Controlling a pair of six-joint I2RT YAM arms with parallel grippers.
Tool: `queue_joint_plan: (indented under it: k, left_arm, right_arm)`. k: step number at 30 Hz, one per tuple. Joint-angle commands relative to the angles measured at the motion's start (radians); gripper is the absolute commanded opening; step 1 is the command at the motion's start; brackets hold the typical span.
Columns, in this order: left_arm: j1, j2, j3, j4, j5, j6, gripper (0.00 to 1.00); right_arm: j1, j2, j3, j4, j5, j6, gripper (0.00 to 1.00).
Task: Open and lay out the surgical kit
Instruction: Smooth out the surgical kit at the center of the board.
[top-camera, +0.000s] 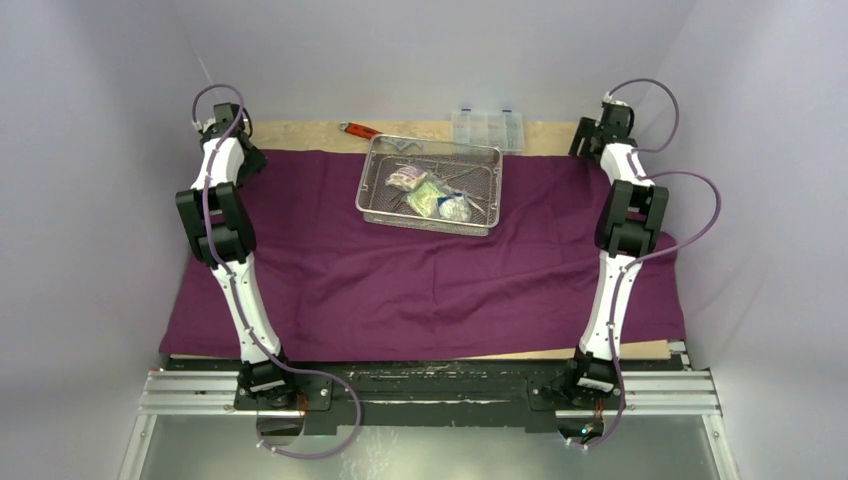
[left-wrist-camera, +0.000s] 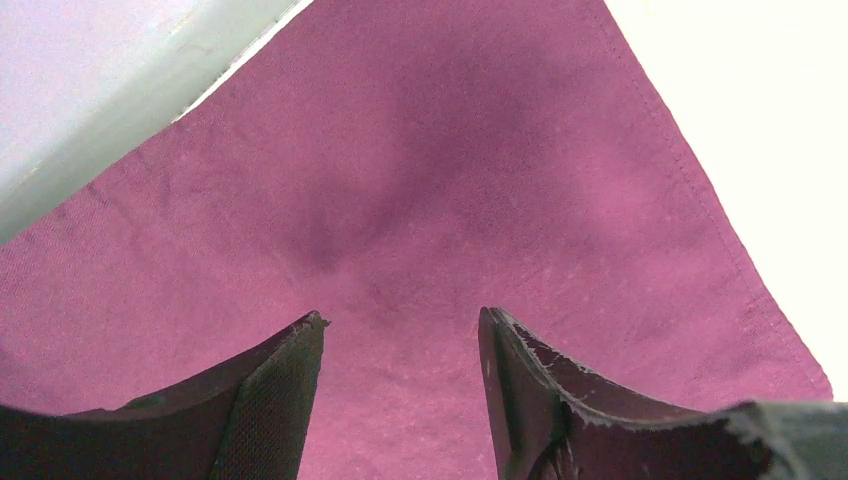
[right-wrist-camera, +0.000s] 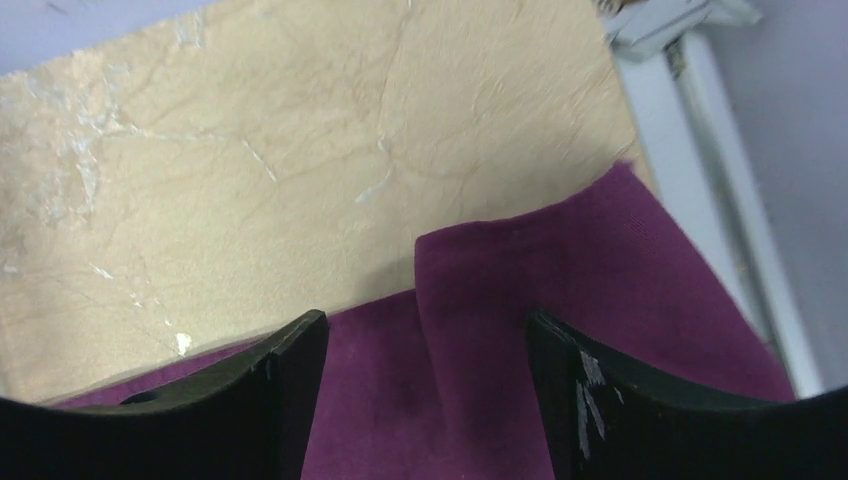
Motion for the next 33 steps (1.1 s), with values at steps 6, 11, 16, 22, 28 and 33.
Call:
queue_joint_plan:
  k: [6,11,16,22,28,33]
  left_arm:
    - [-0.003,-0.083,-0.022,-0.009,-0.018,0.027,0.57]
    - [-0.003,-0.09,-0.056,0.015,-0.05,0.024,0.57]
    - [-0.003,-0.095,-0.101,0.091,-0.077,0.02,0.57]
    - [-0.003,-0.068,-0.116,0.199,-0.054,0.004,0.57]
    - [-0.005,-0.074,-0.15,0.328,-0.075,-0.02,0.57]
    - [-0.006,-0.099,-0.195,0.414,-0.098,-0.045,0.57]
  right_arm:
    - [0.012,0.017,-0.004,-0.094,-0.056,0.105,0.76]
    - [0.036,-0.073,-0.168,-0.068,-0.17,0.158,0.73]
    - [0.057,-0.142,-0.225,-0.092,-0.253,0.179,0.69]
    - [0.054,-0.15,-0.039,-0.175,-0.159,0.206,0.85]
    - [0.047,-0.147,0.113,-0.152,0.006,0.257,0.85]
    - [0.022,-0.068,0.237,-0.183,0.08,0.281,0.7]
